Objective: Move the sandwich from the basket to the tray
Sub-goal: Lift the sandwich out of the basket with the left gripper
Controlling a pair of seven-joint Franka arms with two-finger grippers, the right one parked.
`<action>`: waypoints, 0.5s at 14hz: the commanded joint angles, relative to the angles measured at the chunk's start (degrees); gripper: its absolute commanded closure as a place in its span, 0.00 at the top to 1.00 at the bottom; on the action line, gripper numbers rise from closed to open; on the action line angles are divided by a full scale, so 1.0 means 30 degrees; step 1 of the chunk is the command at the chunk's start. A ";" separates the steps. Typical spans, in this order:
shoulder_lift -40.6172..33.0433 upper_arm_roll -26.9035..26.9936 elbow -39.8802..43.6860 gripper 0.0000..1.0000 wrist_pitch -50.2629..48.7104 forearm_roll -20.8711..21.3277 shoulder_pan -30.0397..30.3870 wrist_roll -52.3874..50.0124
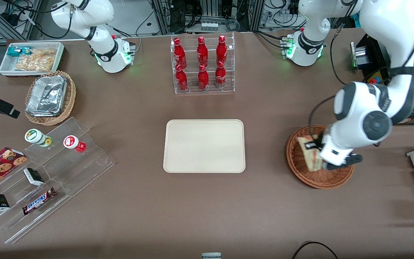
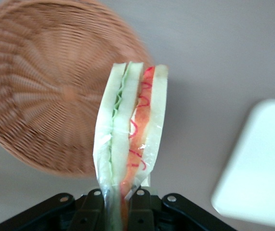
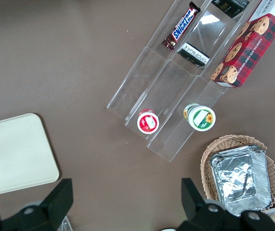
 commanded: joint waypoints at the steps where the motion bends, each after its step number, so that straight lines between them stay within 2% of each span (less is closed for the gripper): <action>1: 0.1086 0.0249 0.1699 0.09 -0.0946 0.0065 -0.3458 -0.0691; 4: 0.4419 0.0249 0.4535 0.10 -0.0917 0.0036 -0.7294 -0.1069; 5: 0.5649 0.0307 0.5590 0.10 -0.0801 0.0065 -0.8410 -0.2261; 7: 0.7615 0.0307 0.7582 0.11 -0.0683 0.0094 -0.9558 -0.4112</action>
